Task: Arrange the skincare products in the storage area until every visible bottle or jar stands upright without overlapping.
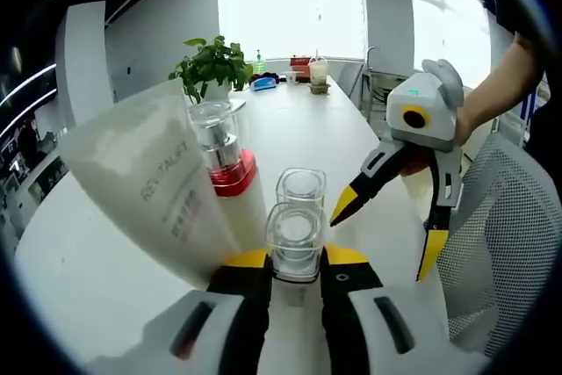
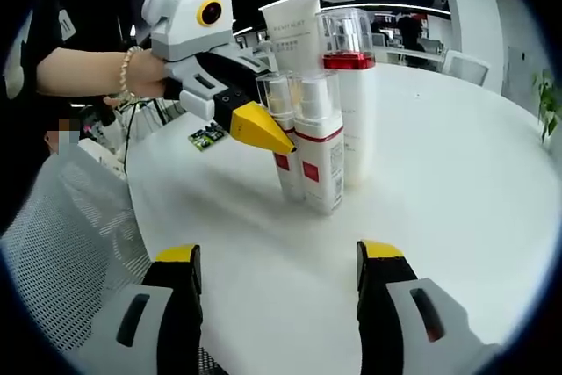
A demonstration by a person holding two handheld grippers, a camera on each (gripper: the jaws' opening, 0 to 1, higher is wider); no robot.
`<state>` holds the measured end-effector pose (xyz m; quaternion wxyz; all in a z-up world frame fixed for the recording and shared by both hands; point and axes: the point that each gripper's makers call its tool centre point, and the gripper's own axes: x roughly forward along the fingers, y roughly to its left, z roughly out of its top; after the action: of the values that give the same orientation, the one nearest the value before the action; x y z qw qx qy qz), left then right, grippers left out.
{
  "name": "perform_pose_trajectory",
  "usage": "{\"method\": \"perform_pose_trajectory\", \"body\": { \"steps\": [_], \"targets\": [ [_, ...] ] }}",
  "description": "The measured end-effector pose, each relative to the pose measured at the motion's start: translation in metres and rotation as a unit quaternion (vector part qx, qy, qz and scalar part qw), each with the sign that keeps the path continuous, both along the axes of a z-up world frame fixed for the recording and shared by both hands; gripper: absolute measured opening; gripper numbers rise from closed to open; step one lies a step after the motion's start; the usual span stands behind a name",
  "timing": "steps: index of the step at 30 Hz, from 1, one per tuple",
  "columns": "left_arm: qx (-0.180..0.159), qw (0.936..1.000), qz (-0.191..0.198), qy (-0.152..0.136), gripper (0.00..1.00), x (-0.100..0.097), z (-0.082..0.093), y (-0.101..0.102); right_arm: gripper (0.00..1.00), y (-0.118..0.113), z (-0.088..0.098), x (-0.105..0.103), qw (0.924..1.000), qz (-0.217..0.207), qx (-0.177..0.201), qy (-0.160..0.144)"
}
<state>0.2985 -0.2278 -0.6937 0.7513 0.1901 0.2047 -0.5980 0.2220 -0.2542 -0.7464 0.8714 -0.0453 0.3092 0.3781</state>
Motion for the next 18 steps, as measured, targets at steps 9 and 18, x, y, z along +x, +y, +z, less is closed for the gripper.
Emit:
{"method": "perform_pose_trajectory", "body": {
  "steps": [9,18],
  "targets": [
    [0.025,0.9997,0.004,0.005,0.26,-0.0031,-0.0068,0.0038,0.77,-0.0014,-0.0007,-0.0014,1.0,-0.004,-0.002,0.005],
    [0.022,0.9997,0.006,0.007,0.28,-0.0052,-0.0026,0.0035,0.77,-0.0006,-0.0004,-0.0008,1.0,-0.004,0.0,0.006]
  ]
}}
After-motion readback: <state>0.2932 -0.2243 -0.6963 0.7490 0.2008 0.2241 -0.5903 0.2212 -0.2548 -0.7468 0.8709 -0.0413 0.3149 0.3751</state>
